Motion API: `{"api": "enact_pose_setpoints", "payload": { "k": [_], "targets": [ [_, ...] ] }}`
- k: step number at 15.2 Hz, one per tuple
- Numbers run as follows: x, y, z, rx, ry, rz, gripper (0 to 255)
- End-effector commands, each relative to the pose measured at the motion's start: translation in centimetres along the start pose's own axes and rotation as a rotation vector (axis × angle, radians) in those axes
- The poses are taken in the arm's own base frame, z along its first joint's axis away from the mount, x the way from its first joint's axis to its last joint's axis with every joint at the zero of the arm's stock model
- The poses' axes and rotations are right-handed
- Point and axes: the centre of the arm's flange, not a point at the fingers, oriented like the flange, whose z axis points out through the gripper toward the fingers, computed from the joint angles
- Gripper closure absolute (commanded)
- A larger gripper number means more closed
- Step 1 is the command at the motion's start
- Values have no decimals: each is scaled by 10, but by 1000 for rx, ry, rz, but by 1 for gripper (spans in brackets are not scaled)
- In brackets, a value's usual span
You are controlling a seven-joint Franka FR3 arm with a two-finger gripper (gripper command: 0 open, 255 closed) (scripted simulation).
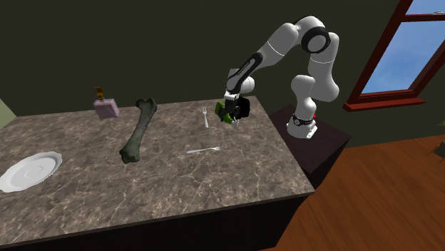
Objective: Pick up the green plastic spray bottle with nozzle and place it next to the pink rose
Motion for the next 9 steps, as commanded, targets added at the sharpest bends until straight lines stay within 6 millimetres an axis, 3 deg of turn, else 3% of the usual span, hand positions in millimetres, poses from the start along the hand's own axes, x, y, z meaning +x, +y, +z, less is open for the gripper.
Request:
{"api": "enact_pose_setpoints", "payload": {
  "k": [1, 5, 6, 9],
  "targets": [
    [-3, -4, 1, 5, -5, 6, 0],
    [-3, -4, 1, 5, -5, 6, 0],
    [-4, -3, 2, 4, -5, 6, 255],
    [-4, -3, 0, 4, -5, 6, 255]
  ]
}}
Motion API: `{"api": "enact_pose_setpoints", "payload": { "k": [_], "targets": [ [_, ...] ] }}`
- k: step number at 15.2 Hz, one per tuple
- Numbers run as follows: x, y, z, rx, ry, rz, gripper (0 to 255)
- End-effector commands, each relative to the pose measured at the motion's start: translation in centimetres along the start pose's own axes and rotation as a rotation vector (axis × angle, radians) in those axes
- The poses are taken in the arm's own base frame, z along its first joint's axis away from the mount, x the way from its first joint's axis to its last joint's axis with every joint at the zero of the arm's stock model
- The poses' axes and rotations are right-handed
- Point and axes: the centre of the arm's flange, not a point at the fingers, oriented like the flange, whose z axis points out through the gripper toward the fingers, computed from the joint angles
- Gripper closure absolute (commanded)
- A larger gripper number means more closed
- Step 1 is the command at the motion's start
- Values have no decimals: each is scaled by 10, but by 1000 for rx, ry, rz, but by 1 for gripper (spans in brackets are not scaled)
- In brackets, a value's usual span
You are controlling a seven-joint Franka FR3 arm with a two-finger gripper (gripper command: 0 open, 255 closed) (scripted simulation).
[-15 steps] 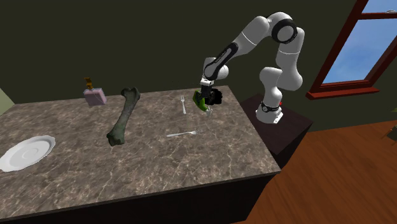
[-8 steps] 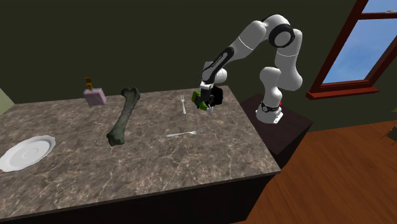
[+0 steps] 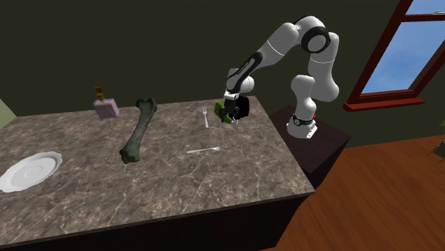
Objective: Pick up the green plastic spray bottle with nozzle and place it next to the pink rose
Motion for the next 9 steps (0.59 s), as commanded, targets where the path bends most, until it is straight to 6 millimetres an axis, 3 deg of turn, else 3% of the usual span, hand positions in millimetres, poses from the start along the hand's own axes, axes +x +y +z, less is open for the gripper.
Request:
{"api": "enact_pose_setpoints", "payload": {
  "k": [1, 6, 9],
  "targets": [
    [-5, -5, 0, 9, -13, 6, 255],
    [-3, -7, 2, 9, -13, 6, 255],
    [0, -2, -13, 9, -13, 6, 255]
  ]
}}
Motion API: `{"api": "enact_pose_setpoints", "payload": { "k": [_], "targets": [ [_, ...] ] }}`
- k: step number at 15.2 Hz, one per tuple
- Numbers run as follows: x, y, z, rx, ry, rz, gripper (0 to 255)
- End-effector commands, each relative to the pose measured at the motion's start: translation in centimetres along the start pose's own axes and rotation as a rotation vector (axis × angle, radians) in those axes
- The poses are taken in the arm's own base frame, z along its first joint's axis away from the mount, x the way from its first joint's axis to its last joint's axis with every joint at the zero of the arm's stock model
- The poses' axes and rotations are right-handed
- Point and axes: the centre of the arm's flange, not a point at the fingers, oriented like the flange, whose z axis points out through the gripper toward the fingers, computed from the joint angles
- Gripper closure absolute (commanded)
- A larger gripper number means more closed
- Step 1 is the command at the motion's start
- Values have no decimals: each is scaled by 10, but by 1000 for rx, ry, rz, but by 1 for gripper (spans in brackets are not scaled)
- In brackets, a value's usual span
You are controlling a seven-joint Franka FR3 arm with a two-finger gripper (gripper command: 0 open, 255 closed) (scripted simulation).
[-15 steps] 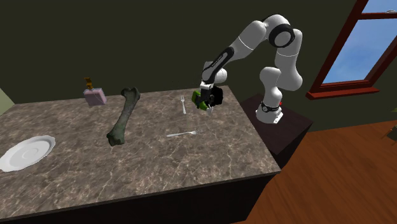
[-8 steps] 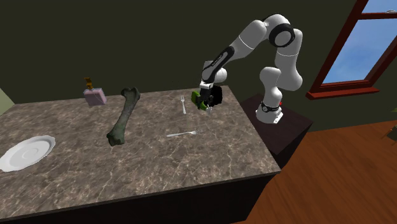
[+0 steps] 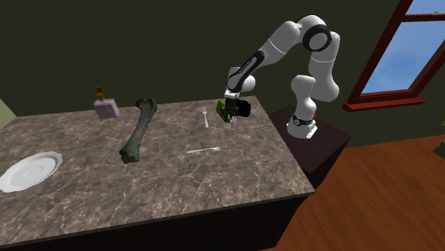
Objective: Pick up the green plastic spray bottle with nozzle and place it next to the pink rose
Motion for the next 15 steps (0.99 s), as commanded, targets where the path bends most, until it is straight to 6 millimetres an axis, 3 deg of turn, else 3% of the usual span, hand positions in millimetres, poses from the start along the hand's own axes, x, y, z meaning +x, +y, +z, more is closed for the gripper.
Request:
{"api": "enact_pose_setpoints", "payload": {
  "k": [1, 15],
  "targets": [
    [2, 2, -10, 1, 0, 0, 255],
    [15, 21, -80, 1, 0, 0, 255]
  ]
}}
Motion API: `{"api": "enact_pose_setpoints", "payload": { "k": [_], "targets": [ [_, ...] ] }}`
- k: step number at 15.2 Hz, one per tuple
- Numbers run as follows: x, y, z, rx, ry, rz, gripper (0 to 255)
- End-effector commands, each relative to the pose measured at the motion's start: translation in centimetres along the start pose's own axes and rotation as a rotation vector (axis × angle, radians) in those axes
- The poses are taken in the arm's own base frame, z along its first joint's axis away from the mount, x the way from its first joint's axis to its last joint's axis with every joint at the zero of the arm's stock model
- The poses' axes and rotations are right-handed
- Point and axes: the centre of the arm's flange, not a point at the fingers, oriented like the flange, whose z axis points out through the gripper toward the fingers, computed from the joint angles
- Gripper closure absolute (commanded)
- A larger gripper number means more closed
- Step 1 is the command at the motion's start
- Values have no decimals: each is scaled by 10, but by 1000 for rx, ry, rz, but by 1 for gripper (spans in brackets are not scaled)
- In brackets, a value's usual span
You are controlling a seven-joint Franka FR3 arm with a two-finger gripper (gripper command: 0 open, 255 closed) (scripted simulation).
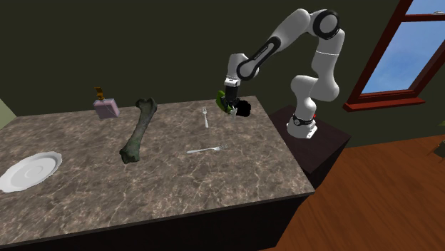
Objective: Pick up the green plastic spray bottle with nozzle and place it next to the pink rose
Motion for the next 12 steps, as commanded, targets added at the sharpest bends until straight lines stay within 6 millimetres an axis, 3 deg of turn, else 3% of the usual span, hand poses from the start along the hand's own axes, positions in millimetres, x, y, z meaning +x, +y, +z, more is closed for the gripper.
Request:
{"api": "enact_pose_setpoints", "payload": {
  "k": [1, 12],
  "targets": [
    [3, 3, -11, 1, -2, 0, 255],
    [13, 17, -66, 1, -2, 0, 255]
  ]
}}
